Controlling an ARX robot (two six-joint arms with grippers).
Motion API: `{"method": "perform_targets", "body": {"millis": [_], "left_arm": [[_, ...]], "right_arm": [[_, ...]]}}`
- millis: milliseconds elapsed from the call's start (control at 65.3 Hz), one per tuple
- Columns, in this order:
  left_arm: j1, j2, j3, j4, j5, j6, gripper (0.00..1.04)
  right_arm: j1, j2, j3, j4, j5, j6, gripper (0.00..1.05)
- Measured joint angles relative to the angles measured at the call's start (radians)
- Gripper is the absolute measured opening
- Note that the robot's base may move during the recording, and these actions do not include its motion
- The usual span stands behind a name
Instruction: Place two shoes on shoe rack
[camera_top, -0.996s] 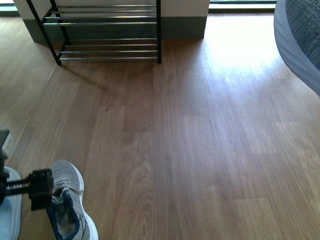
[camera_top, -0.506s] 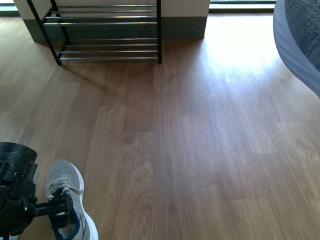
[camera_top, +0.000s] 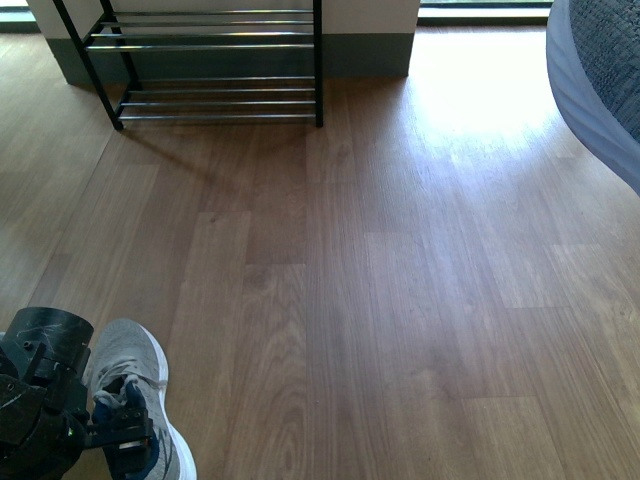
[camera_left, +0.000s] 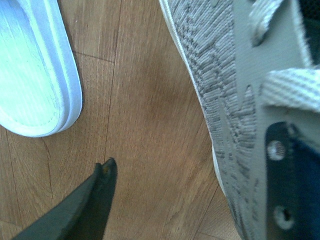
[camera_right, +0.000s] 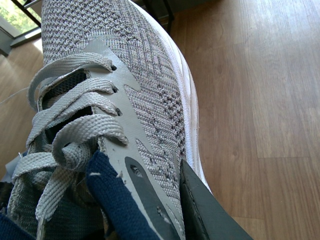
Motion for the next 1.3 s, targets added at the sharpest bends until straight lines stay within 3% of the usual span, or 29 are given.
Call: {"method": "perform_targets", "body": {"millis": [444, 751, 981, 1103, 1302], "left_arm": [[0.013, 0.010, -0.038, 0.105, 0.008, 0.028, 0.01], [-0.015, -0.221, -0.143, 0.139, 0.029, 0.010, 0.02], [0.014, -0.737, -0.398, 0.194, 0.052, 0.071, 0.02], [0.055, -1.032, -0.501, 0.092, 0.049, 0.108, 0.02], [0.120, -1.612, -0.584, -0.246, 0.061, 0.128, 0.02]], "right_arm": [[0.000, 0.000, 0.000, 0.000, 0.000, 0.000, 0.01], [0.000, 0.000, 0.000, 0.000, 0.000, 0.000, 0.01], [0.000, 0.000, 0.000, 0.000, 0.000, 0.000, 0.01], [0.000, 0.000, 0.000, 0.000, 0.000, 0.000, 0.01], [0.000, 0.000, 0.000, 0.000, 0.000, 0.000, 0.01]]}}
